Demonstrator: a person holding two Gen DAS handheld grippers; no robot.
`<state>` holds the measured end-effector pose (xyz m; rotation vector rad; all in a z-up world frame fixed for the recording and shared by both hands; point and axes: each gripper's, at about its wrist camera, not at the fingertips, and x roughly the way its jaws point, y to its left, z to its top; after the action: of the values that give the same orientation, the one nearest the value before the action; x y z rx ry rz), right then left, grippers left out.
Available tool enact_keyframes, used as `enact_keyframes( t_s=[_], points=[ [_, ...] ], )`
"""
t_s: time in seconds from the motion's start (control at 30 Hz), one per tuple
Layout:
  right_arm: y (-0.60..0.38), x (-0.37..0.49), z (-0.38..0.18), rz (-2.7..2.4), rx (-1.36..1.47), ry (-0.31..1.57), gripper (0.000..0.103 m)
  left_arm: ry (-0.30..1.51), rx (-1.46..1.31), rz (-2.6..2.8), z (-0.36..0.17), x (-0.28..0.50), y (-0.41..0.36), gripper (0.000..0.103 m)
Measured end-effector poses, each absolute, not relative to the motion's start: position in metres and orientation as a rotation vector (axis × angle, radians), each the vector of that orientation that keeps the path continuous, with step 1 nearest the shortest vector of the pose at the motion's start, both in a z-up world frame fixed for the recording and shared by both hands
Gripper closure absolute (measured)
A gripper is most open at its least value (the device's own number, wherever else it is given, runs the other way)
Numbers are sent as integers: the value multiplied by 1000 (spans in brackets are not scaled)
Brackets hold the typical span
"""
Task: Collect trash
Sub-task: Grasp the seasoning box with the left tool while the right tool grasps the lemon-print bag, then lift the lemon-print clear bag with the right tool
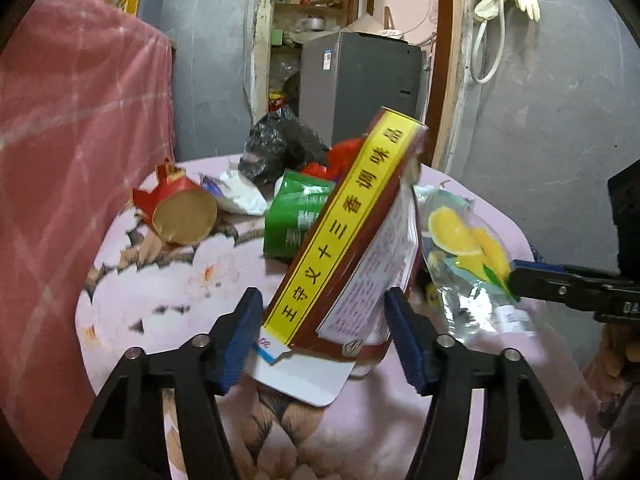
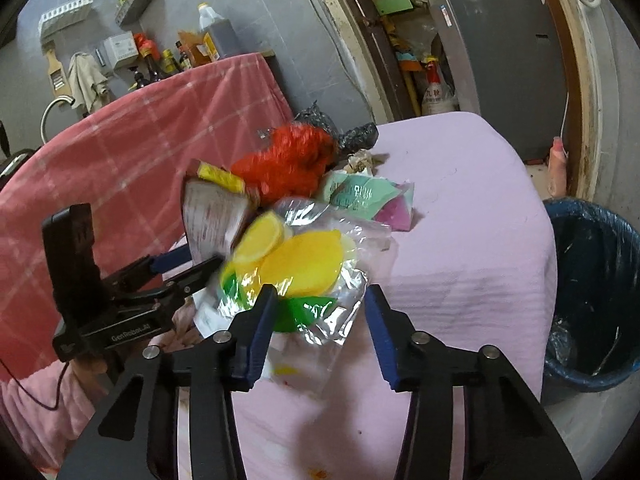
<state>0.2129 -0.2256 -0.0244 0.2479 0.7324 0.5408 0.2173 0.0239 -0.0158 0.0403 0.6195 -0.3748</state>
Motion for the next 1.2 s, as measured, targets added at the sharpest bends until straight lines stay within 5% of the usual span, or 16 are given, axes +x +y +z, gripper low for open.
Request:
enact_keyframes(
  t_s=[0.63,0.97,1.2],
  points=[
    [-227,207,-33,536,307,760,61,657,-188,-332,-18,167,33,58],
    [-217,182,4,510,268,591,27,658,-218,-193,-17,130,44,59],
    [-177,197,5,423,202,622,25,716,-152,-141,-28,128,38,60]
  ],
)
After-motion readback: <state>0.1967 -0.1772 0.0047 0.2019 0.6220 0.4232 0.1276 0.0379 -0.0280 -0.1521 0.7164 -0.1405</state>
